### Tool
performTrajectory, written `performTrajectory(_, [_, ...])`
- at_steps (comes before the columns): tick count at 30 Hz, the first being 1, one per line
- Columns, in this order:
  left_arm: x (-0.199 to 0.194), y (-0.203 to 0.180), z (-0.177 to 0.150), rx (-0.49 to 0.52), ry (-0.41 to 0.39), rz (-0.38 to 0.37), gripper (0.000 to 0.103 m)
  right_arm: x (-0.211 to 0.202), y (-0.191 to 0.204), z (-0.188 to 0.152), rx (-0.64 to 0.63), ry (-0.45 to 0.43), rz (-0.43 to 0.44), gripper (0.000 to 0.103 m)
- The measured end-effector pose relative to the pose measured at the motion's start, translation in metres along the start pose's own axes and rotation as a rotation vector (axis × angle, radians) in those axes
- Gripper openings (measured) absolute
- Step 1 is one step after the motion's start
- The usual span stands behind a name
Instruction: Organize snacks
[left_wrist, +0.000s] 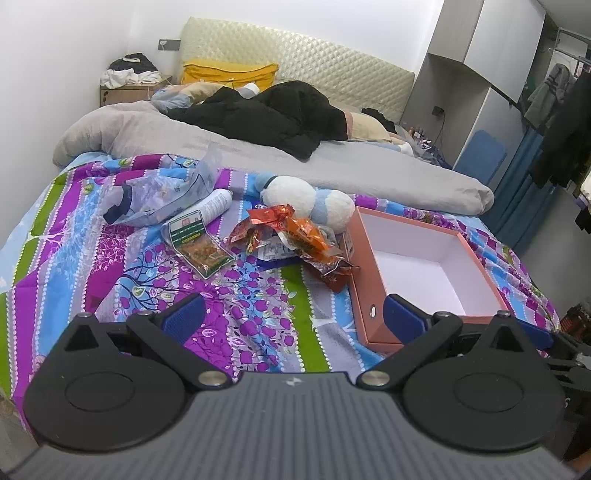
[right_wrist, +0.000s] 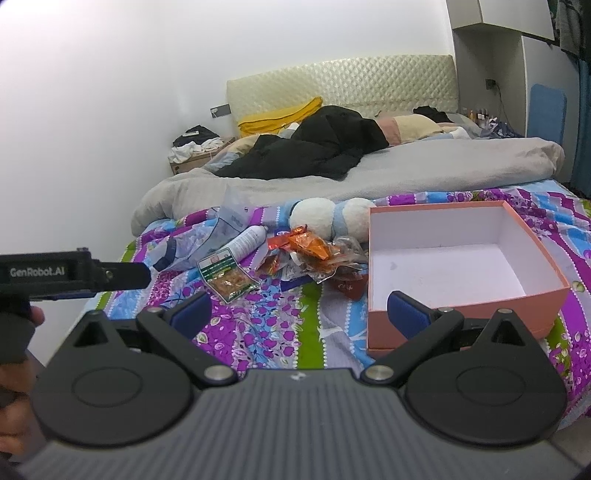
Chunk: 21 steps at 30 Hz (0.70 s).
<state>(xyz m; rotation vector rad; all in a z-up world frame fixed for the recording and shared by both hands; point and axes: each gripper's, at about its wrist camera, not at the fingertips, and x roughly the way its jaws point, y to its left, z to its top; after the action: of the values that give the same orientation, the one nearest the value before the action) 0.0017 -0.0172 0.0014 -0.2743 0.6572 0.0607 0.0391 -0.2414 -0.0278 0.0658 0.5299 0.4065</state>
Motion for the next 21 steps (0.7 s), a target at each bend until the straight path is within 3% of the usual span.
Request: performTrajectory(21, [0.014,0.009,-0.006,-0.019,0.031,0.007,0.103,0.006,0.001,-0.002,0.011,0.031,0.016,0.103])
